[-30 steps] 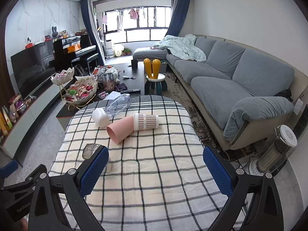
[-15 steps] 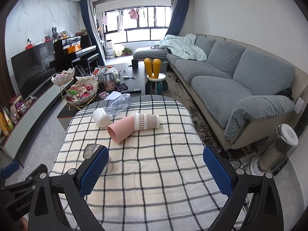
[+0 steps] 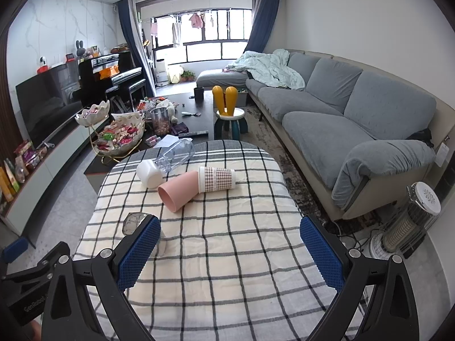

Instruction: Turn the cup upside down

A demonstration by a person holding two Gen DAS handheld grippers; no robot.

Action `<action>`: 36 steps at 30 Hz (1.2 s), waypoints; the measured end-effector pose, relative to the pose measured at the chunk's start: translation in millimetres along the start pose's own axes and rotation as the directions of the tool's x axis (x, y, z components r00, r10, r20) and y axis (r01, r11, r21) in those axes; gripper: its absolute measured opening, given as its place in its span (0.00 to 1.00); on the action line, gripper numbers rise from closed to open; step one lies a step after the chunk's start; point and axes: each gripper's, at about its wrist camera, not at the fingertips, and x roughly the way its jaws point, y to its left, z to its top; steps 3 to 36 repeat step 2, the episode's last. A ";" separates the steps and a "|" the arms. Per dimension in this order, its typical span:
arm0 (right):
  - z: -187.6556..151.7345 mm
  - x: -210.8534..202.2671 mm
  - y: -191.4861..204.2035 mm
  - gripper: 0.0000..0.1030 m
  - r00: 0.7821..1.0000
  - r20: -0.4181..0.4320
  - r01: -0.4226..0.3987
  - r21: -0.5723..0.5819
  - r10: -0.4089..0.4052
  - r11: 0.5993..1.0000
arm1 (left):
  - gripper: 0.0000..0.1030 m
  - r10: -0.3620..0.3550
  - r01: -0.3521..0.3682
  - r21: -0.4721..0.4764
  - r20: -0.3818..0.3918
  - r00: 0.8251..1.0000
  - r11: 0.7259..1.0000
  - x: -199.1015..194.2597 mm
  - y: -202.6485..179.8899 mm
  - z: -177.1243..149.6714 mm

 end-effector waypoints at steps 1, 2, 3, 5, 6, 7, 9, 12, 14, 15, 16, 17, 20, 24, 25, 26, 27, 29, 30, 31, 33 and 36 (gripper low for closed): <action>0.3 0.0 0.6 0.96 1.000 0.001 0.001 0.000 -0.001 1.000 | 1.00 0.007 -0.007 0.009 0.007 1.000 1.000 -0.5 -1.0 0.0; 0.7 0.3 1.4 0.96 1.000 0.000 0.001 -0.002 -0.001 1.000 | 1.00 0.005 -0.006 0.014 0.009 1.000 1.000 -0.7 -1.6 0.0; 0.7 0.3 1.4 0.96 1.000 0.000 0.001 -0.002 -0.001 1.000 | 1.00 0.005 -0.006 0.014 0.009 1.000 1.000 -0.7 -1.6 0.0; 0.7 0.3 1.4 0.96 1.000 0.000 0.001 -0.002 -0.001 1.000 | 1.00 0.005 -0.006 0.014 0.009 1.000 1.000 -0.7 -1.6 0.0; 0.7 0.3 1.4 0.96 1.000 0.000 0.001 -0.002 -0.001 1.000 | 1.00 0.005 -0.006 0.014 0.009 1.000 1.000 -0.7 -1.6 0.0; 0.7 0.3 1.4 0.96 1.000 0.000 0.001 -0.002 -0.001 1.000 | 1.00 0.005 -0.006 0.014 0.009 1.000 1.000 -0.7 -1.6 0.0; 0.7 0.3 1.4 0.96 1.000 0.000 0.001 -0.002 -0.001 1.000 | 1.00 0.005 -0.006 0.014 0.009 1.000 1.000 -0.7 -1.6 0.0; 0.7 0.3 1.4 0.96 1.000 0.000 0.001 -0.002 -0.001 1.000 | 1.00 0.005 -0.006 0.014 0.009 1.000 1.000 -0.7 -1.6 0.0; 0.7 0.3 1.4 0.96 1.000 0.000 0.001 -0.002 -0.001 1.000 | 1.00 0.005 -0.006 0.014 0.009 1.000 1.000 -0.7 -1.6 0.0; 0.7 0.3 1.4 0.96 1.000 0.000 0.001 -0.002 -0.001 1.000 | 1.00 0.005 -0.006 0.014 0.009 1.000 1.000 -0.7 -1.6 0.0; 0.7 0.3 1.4 0.96 1.000 0.000 0.001 -0.002 -0.001 1.000 | 1.00 0.005 -0.006 0.014 0.009 1.000 1.000 -0.7 -1.6 0.0; 0.7 0.3 1.4 0.96 1.000 0.000 0.001 -0.002 -0.001 1.000 | 1.00 0.005 -0.006 0.014 0.009 1.000 1.000 -0.7 -1.6 0.0; 0.7 0.3 1.4 0.96 1.000 0.000 0.001 -0.002 -0.001 1.000 | 1.00 0.005 -0.006 0.014 0.009 1.000 1.000 -0.7 -1.6 0.0; 0.7 0.3 1.4 0.96 1.000 0.000 0.001 -0.002 -0.001 1.000 | 1.00 0.005 -0.006 0.014 0.009 1.000 1.000 -0.7 -1.6 0.0; 0.7 0.3 1.4 0.96 1.000 0.000 0.001 -0.002 -0.001 1.000 | 1.00 0.005 -0.006 0.014 0.009 1.000 1.000 -0.7 -1.6 0.0; 0.7 0.3 1.4 0.96 1.000 0.000 0.001 -0.002 -0.001 1.000 | 1.00 0.005 -0.006 0.014 0.009 1.000 1.000 -0.7 -1.6 0.0; 0.7 0.3 1.4 0.96 1.000 0.000 0.001 -0.002 -0.001 1.000 | 1.00 0.005 -0.006 0.014 0.009 1.000 1.000 -0.7 -1.6 0.0; 0.7 0.3 1.4 0.96 1.000 0.000 0.001 -0.002 -0.001 1.000 | 1.00 0.005 -0.006 0.014 0.009 1.000 1.000 -0.7 -1.6 0.0; 0.7 0.3 1.4 0.96 1.000 0.000 0.001 -0.002 -0.001 1.000 | 1.00 0.005 -0.006 0.014 0.009 1.000 1.000 -0.7 -1.6 0.0; 0.7 0.3 1.4 0.96 1.000 0.000 0.001 -0.002 -0.001 1.000 | 1.00 0.005 -0.006 0.014 0.009 1.000 1.000 -0.7 -1.6 0.0; 0.7 0.3 1.4 0.96 1.000 0.000 0.001 -0.002 -0.001 1.000 | 1.00 0.005 -0.006 0.014 0.009 1.000 1.000 -0.7 -1.6 0.0; 0.7 0.3 1.4 0.96 1.000 0.000 0.001 -0.002 -0.001 1.000 | 1.00 0.005 -0.006 0.014 0.009 1.000 1.000 -0.7 -1.6 0.0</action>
